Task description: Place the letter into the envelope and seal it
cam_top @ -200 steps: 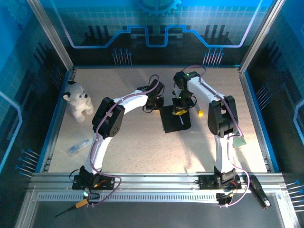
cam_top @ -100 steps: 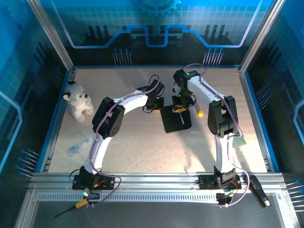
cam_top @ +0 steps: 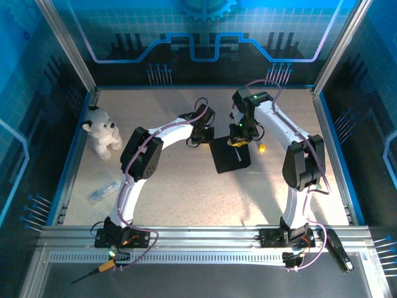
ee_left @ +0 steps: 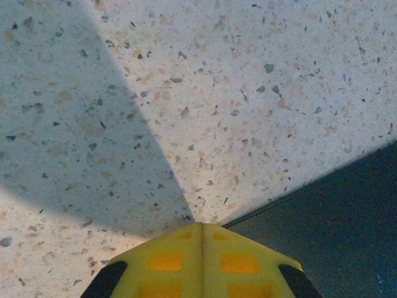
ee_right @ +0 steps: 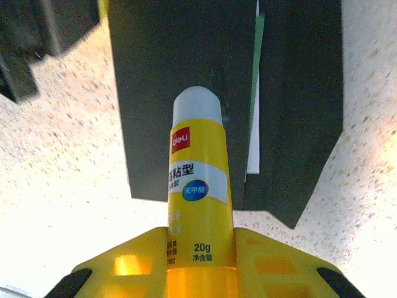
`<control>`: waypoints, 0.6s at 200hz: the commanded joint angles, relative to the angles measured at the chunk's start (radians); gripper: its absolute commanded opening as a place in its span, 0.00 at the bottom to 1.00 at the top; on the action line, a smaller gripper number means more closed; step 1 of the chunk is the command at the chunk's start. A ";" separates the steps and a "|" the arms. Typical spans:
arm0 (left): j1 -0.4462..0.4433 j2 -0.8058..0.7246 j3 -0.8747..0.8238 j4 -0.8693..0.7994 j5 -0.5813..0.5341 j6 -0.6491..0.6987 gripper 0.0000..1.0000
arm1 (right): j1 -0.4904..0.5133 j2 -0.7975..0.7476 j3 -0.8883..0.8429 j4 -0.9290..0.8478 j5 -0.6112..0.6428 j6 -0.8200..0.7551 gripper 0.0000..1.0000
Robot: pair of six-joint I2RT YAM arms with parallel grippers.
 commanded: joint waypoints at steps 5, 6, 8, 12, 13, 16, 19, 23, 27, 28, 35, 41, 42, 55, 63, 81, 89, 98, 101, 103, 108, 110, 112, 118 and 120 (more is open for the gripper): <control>0.002 -0.006 -0.015 -0.043 0.005 0.033 0.00 | 0.017 -0.033 -0.056 -0.059 -0.021 -0.024 0.05; 0.002 -0.006 -0.015 -0.043 0.004 0.033 0.00 | 0.018 -0.032 -0.058 -0.059 -0.022 -0.025 0.05; 0.002 -0.006 -0.016 -0.043 0.005 0.033 0.00 | 0.017 -0.033 -0.060 -0.060 -0.022 -0.026 0.05; 0.002 -0.005 -0.015 -0.043 0.004 0.032 0.00 | 0.019 -0.035 -0.066 -0.062 -0.023 -0.028 0.05; 0.002 -0.005 -0.016 -0.043 0.004 0.033 0.00 | 0.019 -0.036 -0.067 -0.062 -0.023 -0.028 0.05; 0.002 -0.006 -0.016 -0.043 0.004 0.032 0.00 | 0.021 -0.037 -0.072 -0.064 -0.022 -0.029 0.05; 0.002 -0.007 -0.016 -0.043 0.004 0.033 0.00 | 0.022 -0.037 -0.073 -0.065 -0.021 -0.029 0.05; 0.001 -0.008 -0.016 -0.043 0.005 0.033 0.00 | 0.023 -0.039 -0.079 -0.065 -0.019 -0.030 0.05; 0.001 -0.007 -0.015 -0.042 0.007 0.033 0.00 | 0.025 -0.039 -0.082 -0.068 -0.020 -0.031 0.05; 0.001 -0.007 -0.015 -0.042 0.006 0.033 0.00 | 0.025 -0.038 -0.084 -0.068 -0.019 -0.031 0.05; 0.001 -0.009 -0.015 -0.042 0.006 0.033 0.00 | 0.027 -0.035 -0.089 -0.070 -0.018 -0.033 0.05; 0.002 -0.009 -0.015 -0.041 0.007 0.033 0.00 | 0.028 -0.034 -0.092 -0.070 -0.017 -0.035 0.05; 0.002 -0.009 -0.015 -0.041 0.007 0.033 0.00 | 0.029 -0.033 -0.093 -0.070 -0.017 -0.036 0.05; 0.002 -0.009 -0.015 -0.040 0.008 0.033 0.00 | 0.032 -0.027 -0.102 -0.069 -0.016 -0.038 0.05; 0.002 -0.012 -0.014 -0.041 0.007 0.032 0.00 | 0.033 -0.019 -0.108 -0.069 -0.014 -0.038 0.05; 0.001 -0.013 -0.014 -0.040 0.008 0.032 0.00 | 0.034 0.002 -0.110 -0.069 0.002 -0.039 0.05; 0.001 -0.012 -0.014 -0.039 0.009 0.033 0.00 | 0.034 0.018 -0.110 -0.070 0.011 -0.042 0.05; 0.001 -0.012 -0.015 -0.039 0.010 0.034 0.00 | 0.035 0.033 -0.109 -0.072 0.015 -0.044 0.05; 0.001 -0.012 -0.015 -0.039 0.010 0.034 0.00 | 0.034 0.039 -0.110 -0.071 0.015 -0.045 0.05; 0.002 -0.012 -0.015 -0.039 0.010 0.035 0.00 | 0.034 0.041 -0.109 -0.072 0.015 -0.046 0.05; 0.001 -0.012 -0.015 -0.040 0.010 0.035 0.00 | 0.034 0.050 -0.107 -0.071 0.015 -0.047 0.05; 0.002 -0.012 -0.014 -0.039 0.011 0.034 0.00 | 0.035 0.053 -0.108 -0.071 0.015 -0.047 0.05; 0.002 -0.012 -0.014 -0.039 0.011 0.035 0.00 | 0.035 0.056 -0.108 -0.070 0.015 -0.047 0.05; 0.001 -0.011 -0.013 -0.039 0.011 0.036 0.00 | 0.035 0.063 -0.109 -0.066 0.016 -0.047 0.05; 0.002 -0.012 -0.013 -0.039 0.010 0.036 0.00 | 0.035 0.066 -0.109 -0.064 0.018 -0.047 0.05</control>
